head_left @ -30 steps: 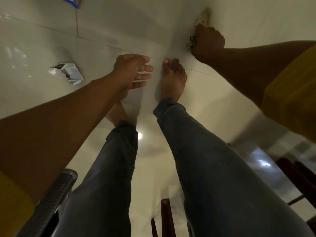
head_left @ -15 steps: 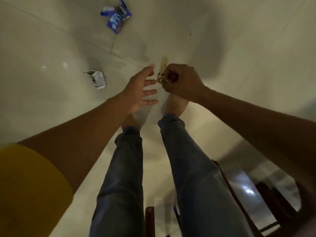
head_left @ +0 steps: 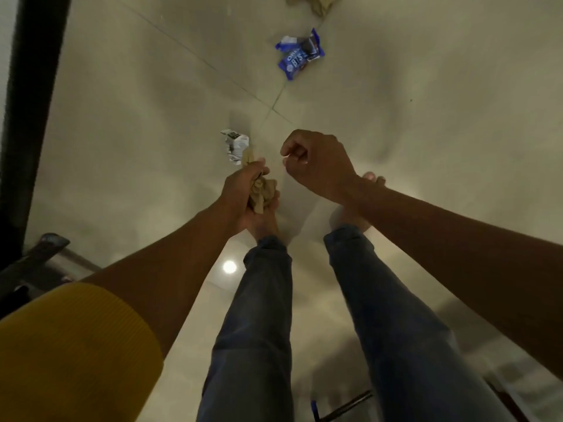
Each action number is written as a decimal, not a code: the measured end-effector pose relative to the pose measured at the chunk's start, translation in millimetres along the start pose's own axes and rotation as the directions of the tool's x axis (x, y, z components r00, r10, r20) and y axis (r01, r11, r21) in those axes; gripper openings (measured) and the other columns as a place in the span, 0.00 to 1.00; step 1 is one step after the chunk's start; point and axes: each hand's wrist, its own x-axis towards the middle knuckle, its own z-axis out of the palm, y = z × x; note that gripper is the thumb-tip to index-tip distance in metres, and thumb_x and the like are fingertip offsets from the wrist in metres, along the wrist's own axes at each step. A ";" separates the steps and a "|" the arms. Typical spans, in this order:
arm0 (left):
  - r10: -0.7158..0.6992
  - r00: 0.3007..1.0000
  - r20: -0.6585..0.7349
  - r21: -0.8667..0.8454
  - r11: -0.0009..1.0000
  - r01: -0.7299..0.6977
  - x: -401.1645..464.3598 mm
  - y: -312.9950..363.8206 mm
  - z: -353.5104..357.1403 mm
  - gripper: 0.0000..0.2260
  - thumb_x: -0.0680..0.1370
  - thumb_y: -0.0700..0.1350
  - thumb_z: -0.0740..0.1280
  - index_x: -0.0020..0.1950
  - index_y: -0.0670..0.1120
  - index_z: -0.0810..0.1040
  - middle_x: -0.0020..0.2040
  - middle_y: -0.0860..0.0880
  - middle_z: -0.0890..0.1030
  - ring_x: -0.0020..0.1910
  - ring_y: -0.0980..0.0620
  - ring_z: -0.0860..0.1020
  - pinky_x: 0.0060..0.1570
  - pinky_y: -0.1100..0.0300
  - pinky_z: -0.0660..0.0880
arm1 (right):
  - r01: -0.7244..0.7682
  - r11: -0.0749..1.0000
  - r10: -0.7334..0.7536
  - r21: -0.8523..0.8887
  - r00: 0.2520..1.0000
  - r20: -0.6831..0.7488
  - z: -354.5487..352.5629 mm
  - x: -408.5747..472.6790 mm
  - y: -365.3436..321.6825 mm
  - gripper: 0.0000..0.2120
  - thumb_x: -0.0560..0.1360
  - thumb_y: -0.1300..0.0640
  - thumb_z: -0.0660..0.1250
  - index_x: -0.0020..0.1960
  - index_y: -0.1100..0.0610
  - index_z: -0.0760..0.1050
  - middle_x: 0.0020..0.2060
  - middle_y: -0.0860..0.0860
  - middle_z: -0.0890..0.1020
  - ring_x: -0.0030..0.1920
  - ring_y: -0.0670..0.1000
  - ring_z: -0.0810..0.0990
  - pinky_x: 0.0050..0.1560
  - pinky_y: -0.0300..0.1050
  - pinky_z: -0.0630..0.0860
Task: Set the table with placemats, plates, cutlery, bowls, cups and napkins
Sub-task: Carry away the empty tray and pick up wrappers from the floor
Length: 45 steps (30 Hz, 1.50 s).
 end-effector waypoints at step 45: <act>0.019 0.955 0.296 -0.461 0.879 0.125 71.5 63.9 -49.0 0.07 0.83 0.46 0.66 0.50 0.44 0.79 0.43 0.46 0.82 0.36 0.49 0.83 0.30 0.61 0.77 | 0.039 0.998 -0.046 0.043 0.984 0.172 50.7 106.6 -43.2 0.14 0.72 0.67 0.65 0.51 0.58 0.85 0.49 0.54 0.85 0.50 0.54 0.83 0.56 0.53 0.79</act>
